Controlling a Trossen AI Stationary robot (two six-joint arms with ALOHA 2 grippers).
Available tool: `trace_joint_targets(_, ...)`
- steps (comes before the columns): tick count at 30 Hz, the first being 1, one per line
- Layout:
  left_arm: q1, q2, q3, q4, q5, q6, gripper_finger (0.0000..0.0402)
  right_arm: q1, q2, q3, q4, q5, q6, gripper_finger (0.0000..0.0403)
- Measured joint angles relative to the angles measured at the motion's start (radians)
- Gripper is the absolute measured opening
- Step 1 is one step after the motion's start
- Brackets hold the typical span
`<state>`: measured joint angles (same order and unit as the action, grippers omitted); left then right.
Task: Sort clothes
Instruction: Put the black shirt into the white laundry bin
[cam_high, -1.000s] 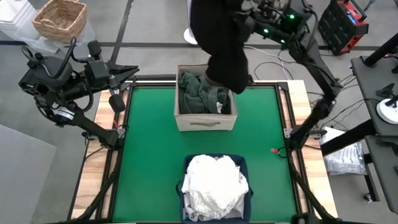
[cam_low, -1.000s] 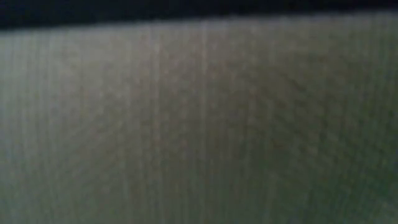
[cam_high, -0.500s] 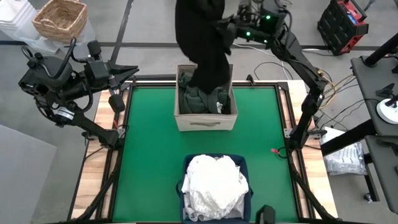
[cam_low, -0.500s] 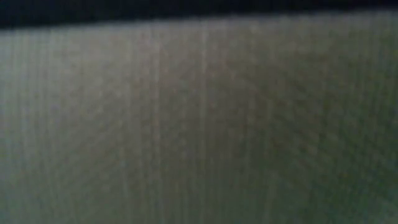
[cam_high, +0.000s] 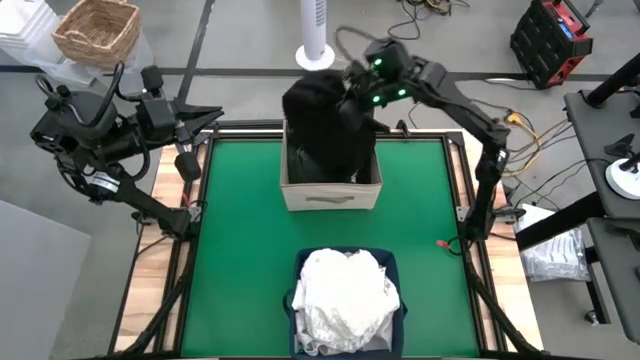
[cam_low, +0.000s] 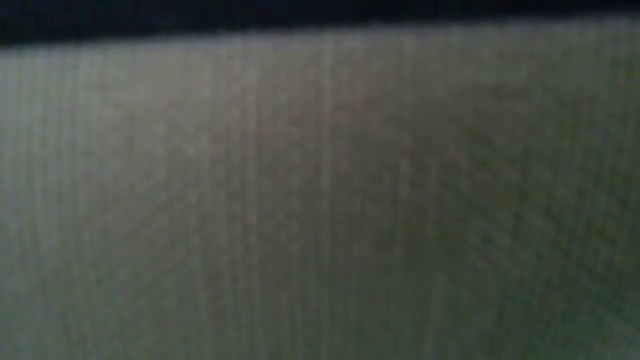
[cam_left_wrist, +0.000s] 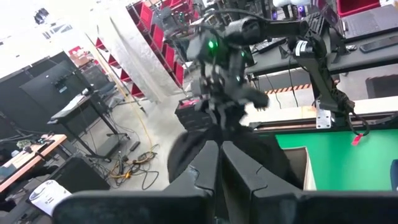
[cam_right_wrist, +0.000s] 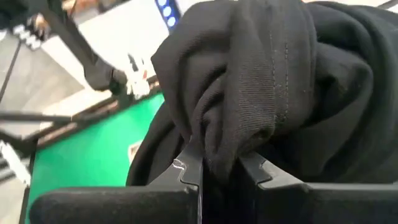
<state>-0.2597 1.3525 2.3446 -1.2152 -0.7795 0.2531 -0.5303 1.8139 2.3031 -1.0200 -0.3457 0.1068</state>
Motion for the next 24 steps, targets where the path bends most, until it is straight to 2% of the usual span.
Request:
trace_joint_targets(5,0.000,0.004,-0.003,-0.001,0.000,-0.008,0.0000,0.039,0.057,-0.028,0.033,-0.001,-0.039,0.0032)
trace_joint_targets(13,0.000,0.014,-0.004,-0.007,0.000,-0.026,0.0000,0.039,0.136,-0.034,0.153,-0.013,-0.073,0.0032)
trace_joint_targets(15,0.000,0.014,-0.004,-0.017,0.000,-0.043,0.0000,0.033,0.148,-0.034,0.132,-0.047,-0.074,0.0032)
trace_joint_targets(18,0.000,0.014,-0.004,-0.040,0.000,-0.067,0.0000,0.022,0.152,-0.039,0.034,-0.043,-0.096,0.0032)
trace_joint_targets(24,0.000,0.014,-0.004,-0.044,0.000,-0.074,0.0000,0.015,0.150,-0.130,-0.116,0.104,-0.205,0.0032)
